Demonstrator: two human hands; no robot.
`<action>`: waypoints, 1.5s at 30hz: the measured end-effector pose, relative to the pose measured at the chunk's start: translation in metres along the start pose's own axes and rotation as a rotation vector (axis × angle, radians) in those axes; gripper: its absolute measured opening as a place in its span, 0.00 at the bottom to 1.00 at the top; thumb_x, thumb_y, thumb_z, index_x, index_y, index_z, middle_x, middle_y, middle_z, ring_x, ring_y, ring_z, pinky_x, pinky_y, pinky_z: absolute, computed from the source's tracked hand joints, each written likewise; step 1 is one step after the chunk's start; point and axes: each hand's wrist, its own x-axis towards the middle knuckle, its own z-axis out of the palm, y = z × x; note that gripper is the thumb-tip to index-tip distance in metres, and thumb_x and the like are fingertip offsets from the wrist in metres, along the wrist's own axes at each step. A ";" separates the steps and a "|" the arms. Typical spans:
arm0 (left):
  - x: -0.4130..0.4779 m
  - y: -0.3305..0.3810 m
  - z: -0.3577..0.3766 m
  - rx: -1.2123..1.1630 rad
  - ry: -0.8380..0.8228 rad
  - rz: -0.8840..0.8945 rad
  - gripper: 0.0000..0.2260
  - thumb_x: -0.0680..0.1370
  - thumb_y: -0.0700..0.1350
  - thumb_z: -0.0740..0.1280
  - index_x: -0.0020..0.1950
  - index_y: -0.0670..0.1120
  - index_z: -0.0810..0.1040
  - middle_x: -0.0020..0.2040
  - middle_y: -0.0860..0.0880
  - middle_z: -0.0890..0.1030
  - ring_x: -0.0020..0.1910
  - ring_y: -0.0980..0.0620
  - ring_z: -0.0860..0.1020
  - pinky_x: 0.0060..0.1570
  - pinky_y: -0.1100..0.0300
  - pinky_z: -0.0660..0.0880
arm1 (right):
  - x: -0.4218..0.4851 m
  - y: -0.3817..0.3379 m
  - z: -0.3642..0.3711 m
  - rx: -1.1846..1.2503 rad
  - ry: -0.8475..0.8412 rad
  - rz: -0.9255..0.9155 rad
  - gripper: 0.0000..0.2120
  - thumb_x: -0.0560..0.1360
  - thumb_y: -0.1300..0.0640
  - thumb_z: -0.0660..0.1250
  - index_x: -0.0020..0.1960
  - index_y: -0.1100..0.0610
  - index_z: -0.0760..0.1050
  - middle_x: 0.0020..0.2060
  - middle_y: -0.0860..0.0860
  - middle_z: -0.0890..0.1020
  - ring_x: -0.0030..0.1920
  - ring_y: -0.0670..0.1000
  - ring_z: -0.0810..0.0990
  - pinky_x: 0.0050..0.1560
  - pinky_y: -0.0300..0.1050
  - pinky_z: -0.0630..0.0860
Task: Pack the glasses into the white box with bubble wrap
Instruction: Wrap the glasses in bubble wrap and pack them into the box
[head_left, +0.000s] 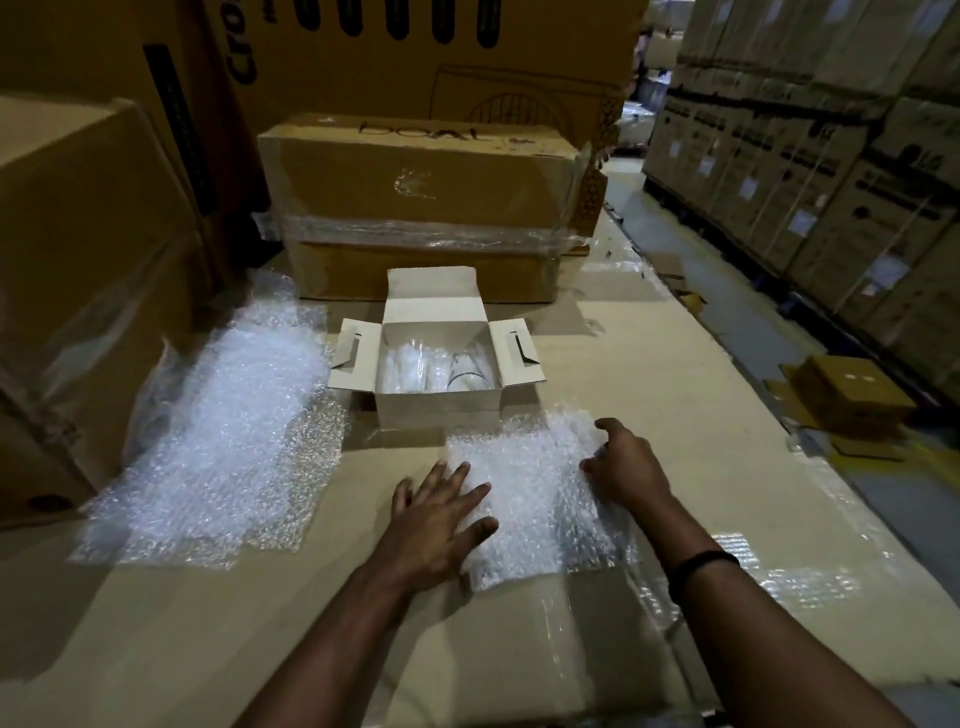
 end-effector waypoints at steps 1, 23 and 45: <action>0.000 0.000 0.003 0.017 -0.024 0.004 0.49 0.61 0.80 0.29 0.77 0.63 0.57 0.80 0.58 0.47 0.78 0.55 0.42 0.73 0.44 0.38 | -0.002 0.002 0.000 -0.073 0.002 0.007 0.30 0.72 0.54 0.71 0.71 0.52 0.66 0.56 0.57 0.80 0.56 0.59 0.79 0.52 0.48 0.76; 0.023 0.016 -0.012 0.085 0.676 0.103 0.11 0.74 0.52 0.61 0.51 0.55 0.81 0.51 0.58 0.82 0.54 0.50 0.75 0.57 0.51 0.59 | -0.103 -0.035 0.013 -0.098 -0.079 -0.513 0.22 0.73 0.44 0.68 0.65 0.48 0.76 0.57 0.47 0.82 0.57 0.50 0.80 0.58 0.45 0.73; 0.058 0.030 0.012 -0.629 0.344 -0.150 0.10 0.74 0.46 0.73 0.54 0.53 0.81 0.35 0.53 0.81 0.36 0.51 0.81 0.42 0.50 0.79 | -0.088 0.058 -0.017 0.040 0.480 -0.037 0.26 0.74 0.52 0.70 0.70 0.56 0.70 0.61 0.56 0.78 0.59 0.58 0.76 0.59 0.50 0.70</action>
